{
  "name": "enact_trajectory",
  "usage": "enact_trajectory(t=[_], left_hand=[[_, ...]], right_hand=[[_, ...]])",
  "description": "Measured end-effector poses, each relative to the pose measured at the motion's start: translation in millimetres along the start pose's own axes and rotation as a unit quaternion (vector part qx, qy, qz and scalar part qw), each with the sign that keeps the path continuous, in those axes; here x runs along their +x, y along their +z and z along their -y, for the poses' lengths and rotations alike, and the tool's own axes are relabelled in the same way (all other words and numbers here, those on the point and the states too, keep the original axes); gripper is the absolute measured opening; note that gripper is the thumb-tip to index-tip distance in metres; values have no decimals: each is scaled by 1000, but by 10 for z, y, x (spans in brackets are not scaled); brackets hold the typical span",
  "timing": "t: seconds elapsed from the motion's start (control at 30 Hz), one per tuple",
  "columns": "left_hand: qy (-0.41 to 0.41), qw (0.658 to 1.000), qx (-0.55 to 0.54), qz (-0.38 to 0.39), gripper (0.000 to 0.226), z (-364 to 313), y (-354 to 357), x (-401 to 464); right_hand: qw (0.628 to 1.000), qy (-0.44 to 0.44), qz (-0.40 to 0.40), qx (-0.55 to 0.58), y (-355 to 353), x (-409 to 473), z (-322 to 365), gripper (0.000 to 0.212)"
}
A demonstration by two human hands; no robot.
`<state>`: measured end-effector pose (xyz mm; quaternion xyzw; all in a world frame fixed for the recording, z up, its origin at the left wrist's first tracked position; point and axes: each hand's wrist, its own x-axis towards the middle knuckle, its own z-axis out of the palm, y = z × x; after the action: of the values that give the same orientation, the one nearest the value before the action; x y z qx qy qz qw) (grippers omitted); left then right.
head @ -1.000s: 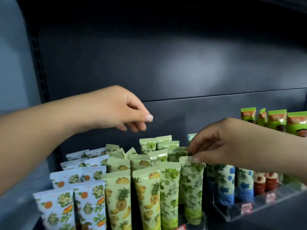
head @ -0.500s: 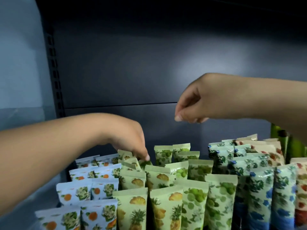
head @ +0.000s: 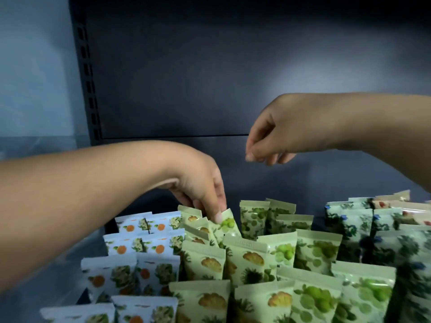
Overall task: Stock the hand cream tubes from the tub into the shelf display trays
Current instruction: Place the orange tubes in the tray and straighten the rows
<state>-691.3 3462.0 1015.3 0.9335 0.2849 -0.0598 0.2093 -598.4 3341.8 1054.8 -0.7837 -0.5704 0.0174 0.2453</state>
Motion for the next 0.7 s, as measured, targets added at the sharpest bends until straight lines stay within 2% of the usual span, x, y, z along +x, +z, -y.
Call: enact_trajectory(t=[0.13, 0.2, 0.33, 0.53, 0.7], left_hand=[[30, 998, -37, -37, 15, -30, -57, -49], [43, 997, -38, -49, 14, -53, -83, -81], [69, 996, -24, -59, 14, -108, -77, -160], [97, 992, -21, -80, 14, -171, -92, -246], [97, 993, -37, -50, 17, -142, 31, -238]], right_hand=[[999, 13, 51, -12, 93, 42, -49, 19], [994, 35, 104, -27, 145, 44, -112, 23], [975, 70, 209, -35, 296, -16, -235, 8], [977, 69, 197, -38, 389, -24, -275, 15], [978, 72, 194, -25, 381, -43, -251, 16]])
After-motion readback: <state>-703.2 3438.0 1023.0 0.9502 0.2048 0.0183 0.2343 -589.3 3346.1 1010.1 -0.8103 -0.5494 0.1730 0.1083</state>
